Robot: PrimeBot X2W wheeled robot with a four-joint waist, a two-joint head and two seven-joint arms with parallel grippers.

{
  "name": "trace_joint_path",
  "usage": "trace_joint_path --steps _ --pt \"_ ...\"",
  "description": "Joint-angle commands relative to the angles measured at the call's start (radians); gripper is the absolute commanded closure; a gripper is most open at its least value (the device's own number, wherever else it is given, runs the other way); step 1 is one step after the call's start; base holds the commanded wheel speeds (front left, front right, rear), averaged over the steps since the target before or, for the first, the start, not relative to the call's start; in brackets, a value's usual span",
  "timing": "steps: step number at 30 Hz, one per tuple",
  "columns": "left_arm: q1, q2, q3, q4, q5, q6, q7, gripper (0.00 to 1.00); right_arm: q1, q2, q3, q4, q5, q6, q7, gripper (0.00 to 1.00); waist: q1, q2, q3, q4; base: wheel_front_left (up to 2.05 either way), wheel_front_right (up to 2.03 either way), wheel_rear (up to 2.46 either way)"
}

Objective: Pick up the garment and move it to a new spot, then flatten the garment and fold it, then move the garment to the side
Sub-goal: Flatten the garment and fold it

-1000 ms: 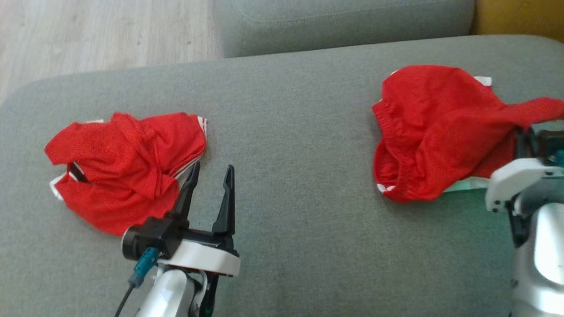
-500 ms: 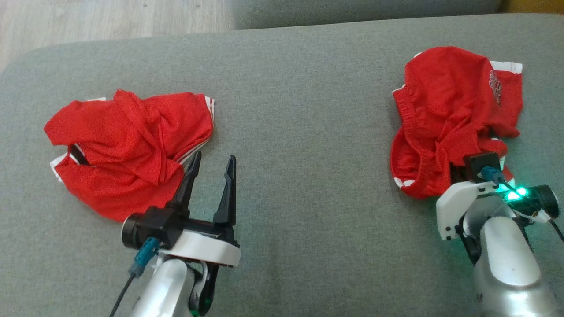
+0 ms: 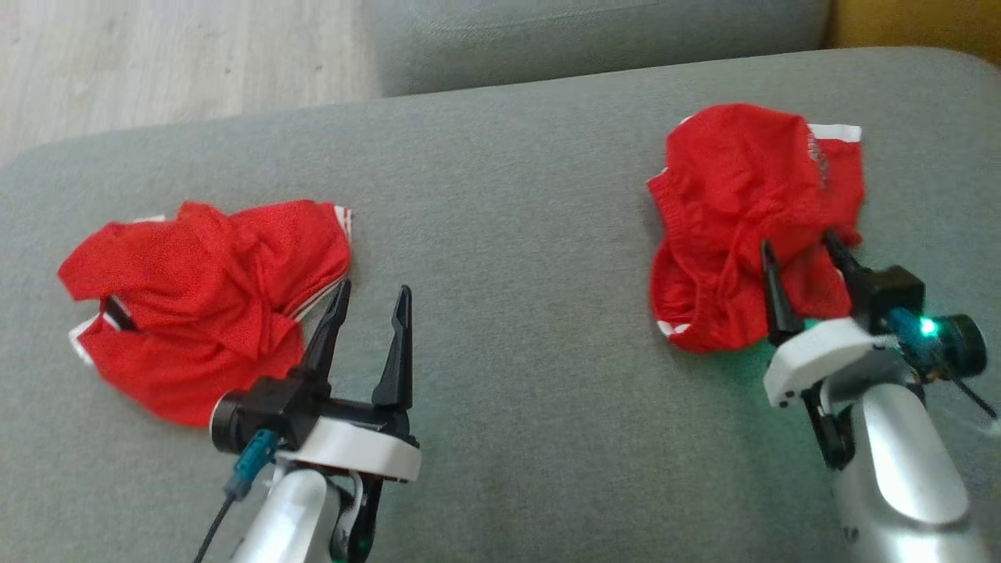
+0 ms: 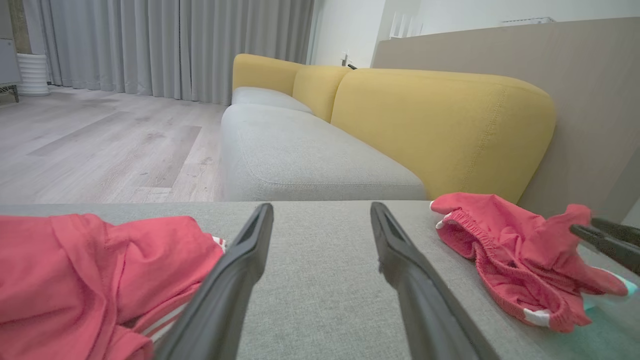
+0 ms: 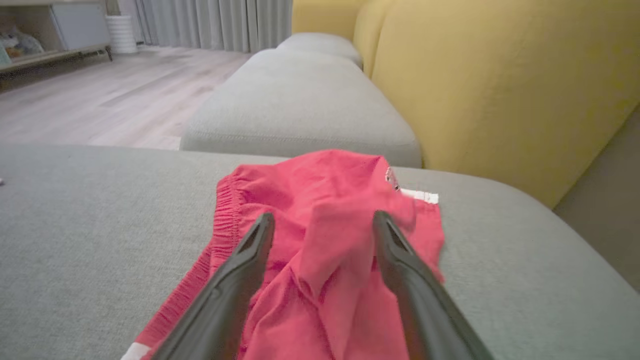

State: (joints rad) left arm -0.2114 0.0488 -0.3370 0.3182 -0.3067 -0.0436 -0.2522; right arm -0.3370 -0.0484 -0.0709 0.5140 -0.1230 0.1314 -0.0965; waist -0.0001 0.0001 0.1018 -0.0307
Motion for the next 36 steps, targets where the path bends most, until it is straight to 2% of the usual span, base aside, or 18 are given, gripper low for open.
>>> trace_joint_path --steps 1,9,15,21,29,36 --pt "-0.016 0.001 0.034 -0.032 0.011 0.002 -0.010 0.00 0.005 -0.002 0.024 -0.051 0.006 -0.001 -0.018 0.00 0.0001 -0.0001 -0.013 -0.015 0.00 0.00 0.00" --pt "-0.014 0.001 0.033 -0.040 0.009 0.005 -0.010 0.00 0.123 -0.002 0.082 -0.253 0.052 -0.001 -0.052 0.00 0.0001 -0.0001 -0.014 -0.034 0.00 0.00 0.00" --pt "-0.020 0.001 0.024 -0.041 0.003 0.004 -0.010 0.00 0.155 -0.002 0.158 -0.298 0.092 -0.001 -0.019 0.00 0.0001 -0.0001 -0.001 -0.021 0.00 0.00 0.00" --pt "-0.035 0.001 0.018 -0.040 -0.001 0.004 -0.010 0.00 0.141 -0.002 0.240 -0.218 0.153 -0.001 0.089 0.00 0.0001 -0.0001 0.022 0.012 0.00 0.00 0.00" --pt "-0.046 0.001 0.007 -0.037 -0.007 0.006 -0.010 0.00 0.083 -0.002 0.203 -0.073 0.179 -0.001 0.151 0.00 0.0001 -0.0001 0.051 0.050 0.00 0.00 0.00" --pt "-0.049 0.001 0.005 -0.039 -0.007 0.007 -0.010 0.00 0.025 -0.002 0.159 0.045 0.168 -0.001 0.135 0.00 0.0001 -0.0001 0.072 0.068 0.00 0.00 0.00"
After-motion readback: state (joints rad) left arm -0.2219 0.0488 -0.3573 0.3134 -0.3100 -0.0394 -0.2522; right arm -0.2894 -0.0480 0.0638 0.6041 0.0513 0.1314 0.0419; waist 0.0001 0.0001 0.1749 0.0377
